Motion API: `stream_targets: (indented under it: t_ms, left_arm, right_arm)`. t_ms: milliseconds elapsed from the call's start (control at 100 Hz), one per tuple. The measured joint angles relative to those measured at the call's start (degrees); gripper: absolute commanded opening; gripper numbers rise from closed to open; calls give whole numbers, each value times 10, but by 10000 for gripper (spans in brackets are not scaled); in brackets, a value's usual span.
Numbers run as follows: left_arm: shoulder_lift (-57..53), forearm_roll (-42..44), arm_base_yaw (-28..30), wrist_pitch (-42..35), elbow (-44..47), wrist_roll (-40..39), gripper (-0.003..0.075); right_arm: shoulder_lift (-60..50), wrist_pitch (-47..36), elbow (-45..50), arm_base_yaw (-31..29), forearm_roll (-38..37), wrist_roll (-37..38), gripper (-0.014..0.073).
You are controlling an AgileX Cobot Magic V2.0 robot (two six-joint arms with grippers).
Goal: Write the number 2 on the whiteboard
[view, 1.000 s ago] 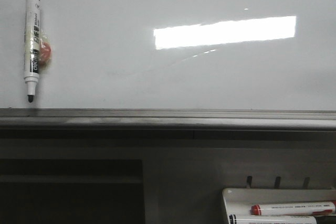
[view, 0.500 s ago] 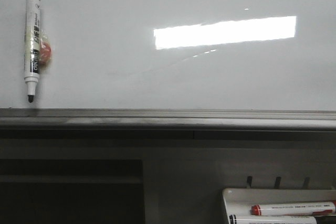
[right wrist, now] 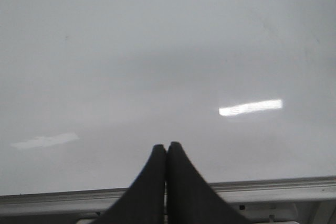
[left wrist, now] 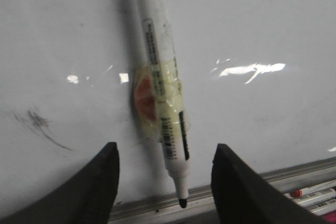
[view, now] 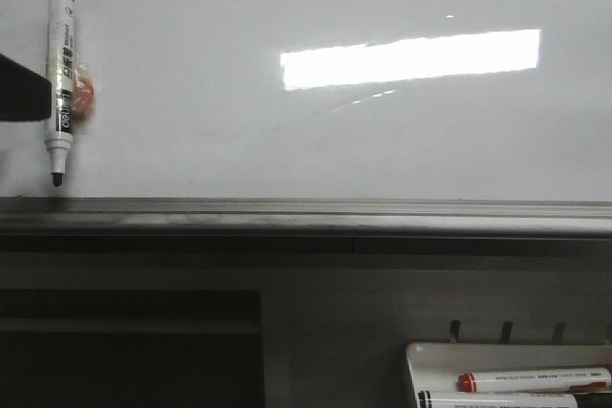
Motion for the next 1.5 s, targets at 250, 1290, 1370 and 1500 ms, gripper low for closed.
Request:
stream_targets:
  t_ms: [250,1290,1370,1500]
  left_arm:
    - [40,-6,-8,-34,-13,-17,368]
    - [129,13,-36,-98,-24,-17,-20]
    - [119,56,-36,-79,-24,-17,-20]
    - [77,161,-41,-47,-24,-17,-20]
  right_arm:
    - [0,0,0,0,7,0,-60]
    - [0,55,0,0,44,-7,-60]
    - [0,63,0,9,63,-40,-60]
    - [10,76,-4,41,138,-153,-60]
